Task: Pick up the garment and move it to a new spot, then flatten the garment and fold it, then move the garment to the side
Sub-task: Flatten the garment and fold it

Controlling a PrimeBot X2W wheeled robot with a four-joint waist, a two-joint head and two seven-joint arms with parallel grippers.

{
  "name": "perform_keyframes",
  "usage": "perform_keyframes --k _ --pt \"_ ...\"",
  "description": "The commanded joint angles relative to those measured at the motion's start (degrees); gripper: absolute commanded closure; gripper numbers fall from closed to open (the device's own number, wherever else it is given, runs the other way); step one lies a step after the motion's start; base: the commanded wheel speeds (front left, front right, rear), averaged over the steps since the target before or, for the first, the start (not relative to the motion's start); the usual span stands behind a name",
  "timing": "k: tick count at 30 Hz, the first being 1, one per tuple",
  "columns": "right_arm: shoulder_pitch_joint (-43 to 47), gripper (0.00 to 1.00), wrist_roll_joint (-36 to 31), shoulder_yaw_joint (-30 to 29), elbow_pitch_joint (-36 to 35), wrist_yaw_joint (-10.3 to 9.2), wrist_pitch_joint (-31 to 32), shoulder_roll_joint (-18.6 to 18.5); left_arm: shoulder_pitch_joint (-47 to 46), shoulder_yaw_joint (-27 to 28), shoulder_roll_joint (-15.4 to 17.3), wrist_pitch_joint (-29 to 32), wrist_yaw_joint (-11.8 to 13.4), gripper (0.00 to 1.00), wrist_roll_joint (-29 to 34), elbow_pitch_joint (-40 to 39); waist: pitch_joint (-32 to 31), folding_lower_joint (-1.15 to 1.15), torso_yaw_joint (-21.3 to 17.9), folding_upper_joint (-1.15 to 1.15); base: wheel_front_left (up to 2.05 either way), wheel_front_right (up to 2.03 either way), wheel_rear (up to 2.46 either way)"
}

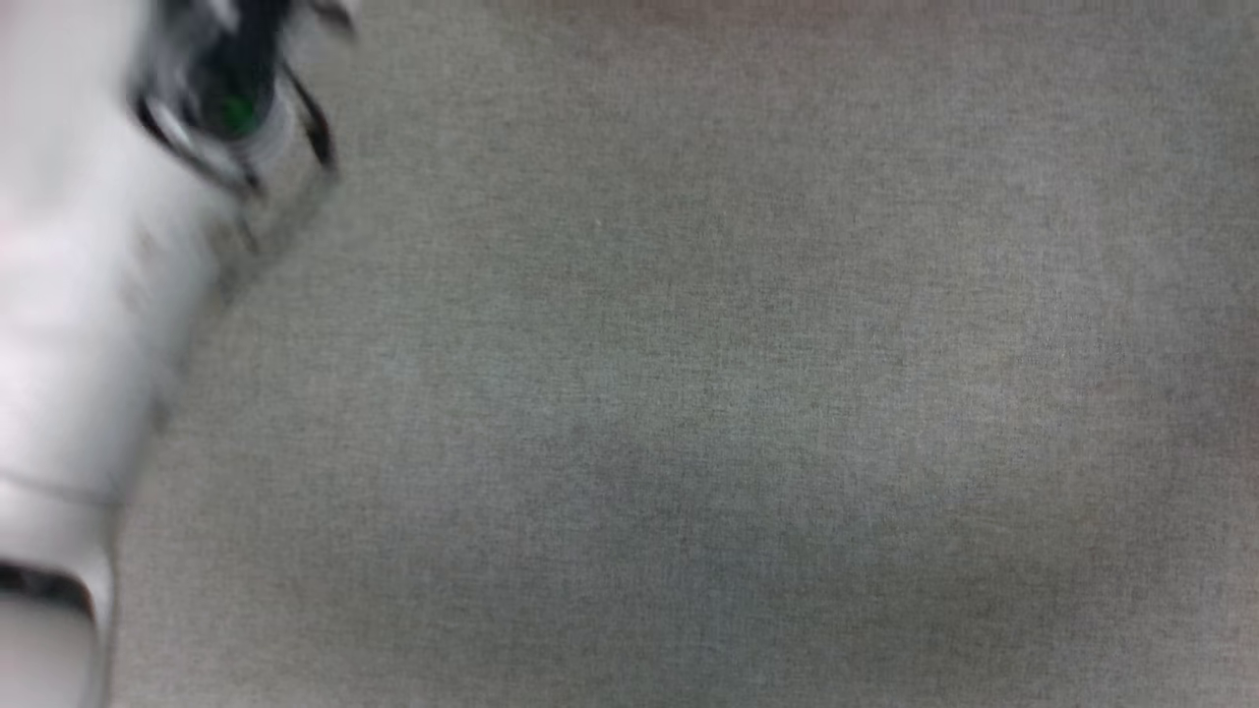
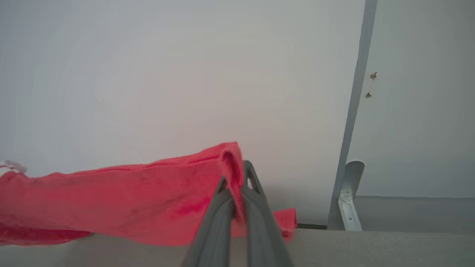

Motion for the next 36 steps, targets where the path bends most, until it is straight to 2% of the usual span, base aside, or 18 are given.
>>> perform_keyframes --k 1,3,6,9,13,17,23,27,36 --pt "2.40 1.00 0.99 0.85 -1.20 -0.04 0.45 -0.81 2.44 -0.64 -0.28 -0.56 -0.09 1.00 -0.86 -0.94 -1.15 0.00 0.90 0.00 0.00 0.00 0.00" --pt "7.92 1.00 3.91 2.27 -5.42 -0.04 1.14 -3.13 7.47 -2.65 1.20 -1.99 -0.09 1.00 -1.07 -4.06 -2.26 0.00 1.18 0.00 0.00 0.00 0.00" --pt "16.98 1.00 7.70 3.22 -11.70 -0.04 2.55 -6.95 14.95 -3.23 1.55 -4.11 -0.09 1.00 -3.31 -8.19 -4.15 0.00 1.86 0.00 0.00 0.00 0.00" --pt "26.12 1.00 10.61 2.75 -17.48 -0.04 4.53 -9.31 22.05 -3.49 3.60 -4.94 -0.09 1.00 -3.60 -12.31 -5.94 0.00 1.80 0.00 0.00 0.00 0.00" --pt "37.75 1.00 13.41 0.29 -24.92 -0.04 7.57 -11.50 31.56 0.03 5.08 -5.41 -0.10 1.00 -4.10 -17.93 -8.25 0.00 1.67 0.00 0.00 0.00 0.00" --pt "48.62 1.00 14.63 -3.89 -32.19 -0.04 10.20 -11.98 42.82 5.12 4.90 -5.30 -0.10 1.00 -1.25 -23.24 -10.53 0.00 1.68 0.00 0.00 0.00 0.00" --pt "62.25 1.00 14.05 -11.03 -42.48 -0.04 15.57 -9.15 58.92 12.00 3.28 -5.34 0.29 1.00 2.73 -29.85 -12.80 0.00 0.88 0.00 0.00 0.00 0.00" --pt "69.60 1.00 12.96 -15.71 -47.95 -0.04 19.53 -5.68 67.72 15.33 3.45 -5.35 2.06 1.00 4.98 -35.65 -13.53 0.00 0.61 0.00 0.00 0.00 0.00" --pt "81.13 1.00 11.18 -23.79 -60.16 -0.04 27.09 1.52 79.82 16.69 8.78 -5.01 7.77 1.00 8.87 -50.25 -13.36 0.00 0.60 0.00 0.00 0.00 0.00"
